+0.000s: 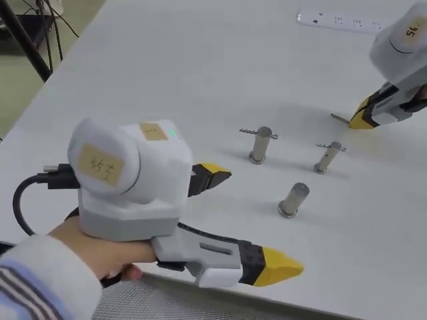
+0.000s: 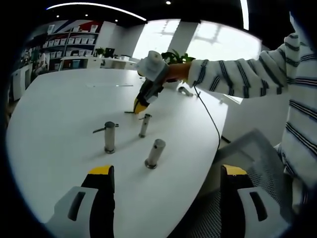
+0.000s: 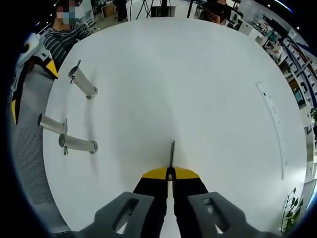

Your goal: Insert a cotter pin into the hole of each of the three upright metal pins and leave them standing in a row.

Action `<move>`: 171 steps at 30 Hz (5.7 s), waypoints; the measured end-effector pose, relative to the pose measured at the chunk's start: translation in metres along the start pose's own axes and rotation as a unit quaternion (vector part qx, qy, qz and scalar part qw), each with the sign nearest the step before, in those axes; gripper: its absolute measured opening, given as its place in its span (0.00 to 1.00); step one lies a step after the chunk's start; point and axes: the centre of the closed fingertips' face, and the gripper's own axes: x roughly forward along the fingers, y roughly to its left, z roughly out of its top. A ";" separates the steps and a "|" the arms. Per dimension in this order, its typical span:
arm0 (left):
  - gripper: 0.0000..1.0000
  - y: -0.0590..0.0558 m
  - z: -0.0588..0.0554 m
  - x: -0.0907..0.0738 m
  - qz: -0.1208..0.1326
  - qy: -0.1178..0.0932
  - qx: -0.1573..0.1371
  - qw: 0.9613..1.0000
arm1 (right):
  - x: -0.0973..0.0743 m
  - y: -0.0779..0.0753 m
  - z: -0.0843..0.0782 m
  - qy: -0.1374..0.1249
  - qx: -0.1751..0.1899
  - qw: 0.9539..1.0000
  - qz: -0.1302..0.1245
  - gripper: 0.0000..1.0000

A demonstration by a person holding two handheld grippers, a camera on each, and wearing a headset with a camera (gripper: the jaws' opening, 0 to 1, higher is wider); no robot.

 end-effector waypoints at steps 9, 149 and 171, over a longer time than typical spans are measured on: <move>0.85 0.000 0.004 -0.001 0.002 -0.008 0.001 1.000 | -0.009 -0.009 0.016 -0.040 -0.012 0.998 -0.036 0.00; 0.00 -0.039 0.053 0.021 -0.165 0.017 0.192 0.967 | -0.101 0.204 0.058 -0.278 -0.044 0.954 0.102 0.00; 0.06 -0.033 0.034 0.025 -0.148 0.057 0.226 0.961 | -0.100 0.207 0.053 -0.275 -0.061 0.953 0.113 0.00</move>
